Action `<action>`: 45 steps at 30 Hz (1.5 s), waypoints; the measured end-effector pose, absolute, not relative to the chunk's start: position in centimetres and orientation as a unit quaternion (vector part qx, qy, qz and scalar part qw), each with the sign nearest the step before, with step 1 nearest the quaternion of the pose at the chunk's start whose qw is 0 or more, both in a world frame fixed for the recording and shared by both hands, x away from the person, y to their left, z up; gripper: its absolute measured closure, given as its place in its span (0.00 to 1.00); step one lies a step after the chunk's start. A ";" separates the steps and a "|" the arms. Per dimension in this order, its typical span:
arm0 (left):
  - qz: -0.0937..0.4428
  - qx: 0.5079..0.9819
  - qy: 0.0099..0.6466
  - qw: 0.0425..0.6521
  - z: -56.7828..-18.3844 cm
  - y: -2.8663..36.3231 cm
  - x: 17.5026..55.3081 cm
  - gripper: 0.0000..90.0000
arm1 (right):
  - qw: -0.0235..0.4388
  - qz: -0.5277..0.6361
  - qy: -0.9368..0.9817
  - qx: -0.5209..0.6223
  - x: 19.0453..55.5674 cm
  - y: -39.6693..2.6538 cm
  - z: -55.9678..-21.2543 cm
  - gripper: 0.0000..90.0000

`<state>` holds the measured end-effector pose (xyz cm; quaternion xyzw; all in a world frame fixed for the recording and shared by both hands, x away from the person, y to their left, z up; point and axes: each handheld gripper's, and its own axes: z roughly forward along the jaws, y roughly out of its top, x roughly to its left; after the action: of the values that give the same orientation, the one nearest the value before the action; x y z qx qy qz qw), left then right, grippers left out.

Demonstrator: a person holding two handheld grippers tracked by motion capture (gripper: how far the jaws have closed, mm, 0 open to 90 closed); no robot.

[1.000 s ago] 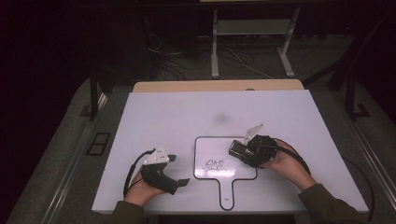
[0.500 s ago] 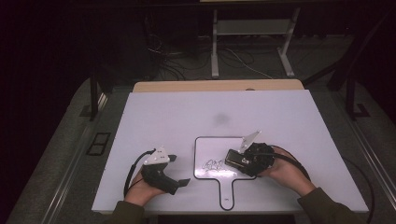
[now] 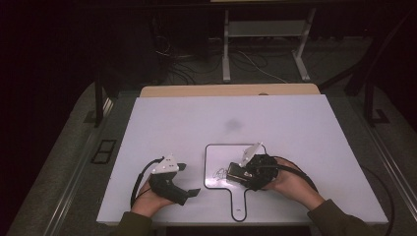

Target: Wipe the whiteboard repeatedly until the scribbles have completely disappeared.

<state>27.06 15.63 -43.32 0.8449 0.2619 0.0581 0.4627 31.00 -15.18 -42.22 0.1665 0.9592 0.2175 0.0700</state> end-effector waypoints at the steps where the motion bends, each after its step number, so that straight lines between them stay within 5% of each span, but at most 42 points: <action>1: 0.058 0.845 0.262 0.463 -43.3 15.6 27.1 0.00 | 0.072 0.217 0.959 0.167 31.2 -15.2 -42.2 0.43; 17: 0.056 0.845 0.262 0.463 -43.4 15.6 27.1 0.00 | 0.097 0.204 0.956 0.189 34.6 -14.6 -42.2 0.43; 45: 0.057 0.847 0.258 0.461 -43.4 15.6 27.1 0.00 | 0.073 0.208 0.965 0.141 31.8 -10.5 -42.1 0.43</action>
<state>27.12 15.57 -43.39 0.8471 0.2576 0.0574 0.4612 31.79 -10.49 -42.05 0.1407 0.9652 0.2083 0.0725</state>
